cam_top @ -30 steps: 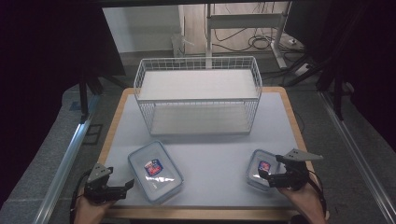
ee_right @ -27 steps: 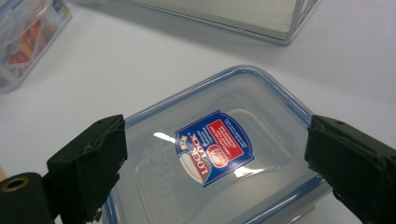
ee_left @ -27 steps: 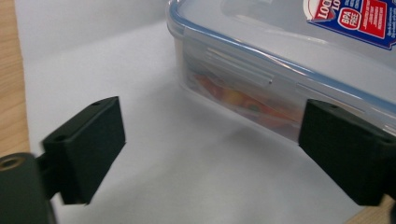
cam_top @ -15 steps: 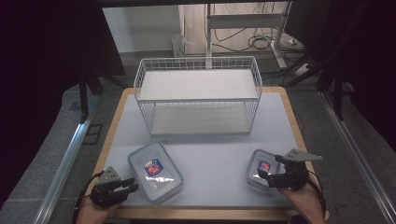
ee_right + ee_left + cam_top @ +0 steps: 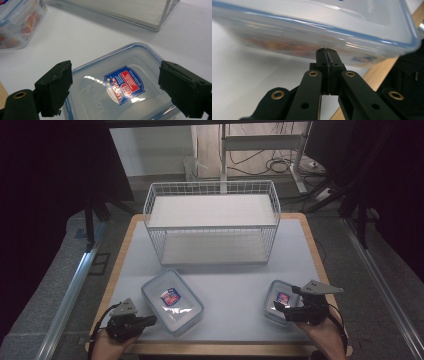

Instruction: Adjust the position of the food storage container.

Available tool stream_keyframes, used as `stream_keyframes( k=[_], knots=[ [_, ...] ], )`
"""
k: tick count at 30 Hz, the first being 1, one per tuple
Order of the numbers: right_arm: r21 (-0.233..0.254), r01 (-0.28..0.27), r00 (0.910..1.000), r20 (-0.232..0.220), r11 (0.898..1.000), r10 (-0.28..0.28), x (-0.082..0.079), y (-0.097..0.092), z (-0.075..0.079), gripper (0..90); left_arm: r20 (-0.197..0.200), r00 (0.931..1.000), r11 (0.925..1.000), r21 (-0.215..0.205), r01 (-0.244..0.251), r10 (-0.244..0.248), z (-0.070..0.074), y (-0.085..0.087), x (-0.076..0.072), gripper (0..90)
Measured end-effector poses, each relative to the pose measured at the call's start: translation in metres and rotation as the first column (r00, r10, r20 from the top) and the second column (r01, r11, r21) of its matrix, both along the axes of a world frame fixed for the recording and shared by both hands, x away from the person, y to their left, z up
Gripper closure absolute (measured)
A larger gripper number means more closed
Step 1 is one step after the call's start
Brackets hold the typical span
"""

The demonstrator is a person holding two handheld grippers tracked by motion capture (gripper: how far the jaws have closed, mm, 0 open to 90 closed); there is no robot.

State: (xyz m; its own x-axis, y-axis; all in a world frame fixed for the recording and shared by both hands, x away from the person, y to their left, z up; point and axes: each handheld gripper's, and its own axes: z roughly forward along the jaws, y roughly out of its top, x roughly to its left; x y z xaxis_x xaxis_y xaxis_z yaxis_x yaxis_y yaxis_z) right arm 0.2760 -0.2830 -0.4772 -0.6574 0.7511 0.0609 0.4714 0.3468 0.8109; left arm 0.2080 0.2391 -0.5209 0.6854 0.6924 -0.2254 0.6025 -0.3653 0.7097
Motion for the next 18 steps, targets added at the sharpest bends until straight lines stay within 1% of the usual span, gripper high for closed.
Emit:
stream_keyframes(
  k=[3, 8, 9, 11, 13, 14, 15, 16, 17, 18],
  knots=[
    [0.001, -0.003, 1.0000, 0.003, 1.000, 0.003, -0.001, 0.001, 0.001, 13.7, 0.000, 0.9992, 0.9992, -0.005, 0.040, -0.040, 0.000, -0.016, 0.004, 90.0],
    [0.001, -0.006, 0.9999, 0.008, 1.000, 0.006, -0.002, 0.003, 0.003, 16.2, 0.022, 0.9955, 0.9956, 0.018, 0.092, -0.092, 0.003, -0.052, 0.016, 90.0],
    [0.001, -0.006, 1.0000, 0.006, 1.000, 0.006, -0.002, 0.004, 0.003, 16.7, 0.026, 0.9935, 0.9934, 0.032, 0.110, -0.111, 0.004, -0.059, 0.018, 90.0],
    [0.000, -0.010, 0.9999, 0.007, 1.000, 0.010, -0.003, 0.005, 0.004, 17.7, 0.034, 0.9904, 0.9893, 0.063, 0.131, -0.134, 0.005, -0.062, 0.019, 90.0],
    [0.000, -0.013, 0.9999, 0.006, 1.000, 0.013, -0.004, 0.006, 0.004, 18.8, 0.040, 0.9936, 0.9916, 0.079, 0.103, -0.106, 0.007, -0.056, 0.019, 89.9],
    [-0.002, -0.016, 0.9998, 0.007, 1.000, 0.016, -0.004, 0.006, 0.004, 19.4, 0.041, 0.9955, 0.9930, 0.085, 0.082, -0.085, 0.007, -0.050, 0.019, 89.9],
    [-0.003, -0.018, 0.9998, 0.007, 1.000, 0.018, -0.004, 0.007, 0.005, 20.7, 0.048, 0.9972, 0.9934, 0.102, 0.053, -0.058, 0.007, -0.042, 0.020, 90.0],
    [0.000, -0.020, 0.9998, 0.004, 1.000, 0.020, -0.005, 0.007, 0.005, 21.7, 0.052, 0.9984, 0.9915, 0.129, 0.014, -0.021, 0.007, -0.032, 0.021, 90.0],
    [0.005, -0.022, 0.9998, 0.001, 1.000, 0.022, -0.005, 0.007, 0.006, 23.7, 0.058, 0.9982, 0.9893, 0.144, -0.021, 0.013, 0.007, -0.023, 0.022, 89.9],
    [0.013, -0.026, 0.9997, -0.003, 1.000, 0.026, -0.005, 0.008, 0.006, 25.3, 0.059, 0.9973, 0.9878, 0.146, -0.053, 0.045, 0.006, -0.016, 0.023, 89.9]
  ],
)
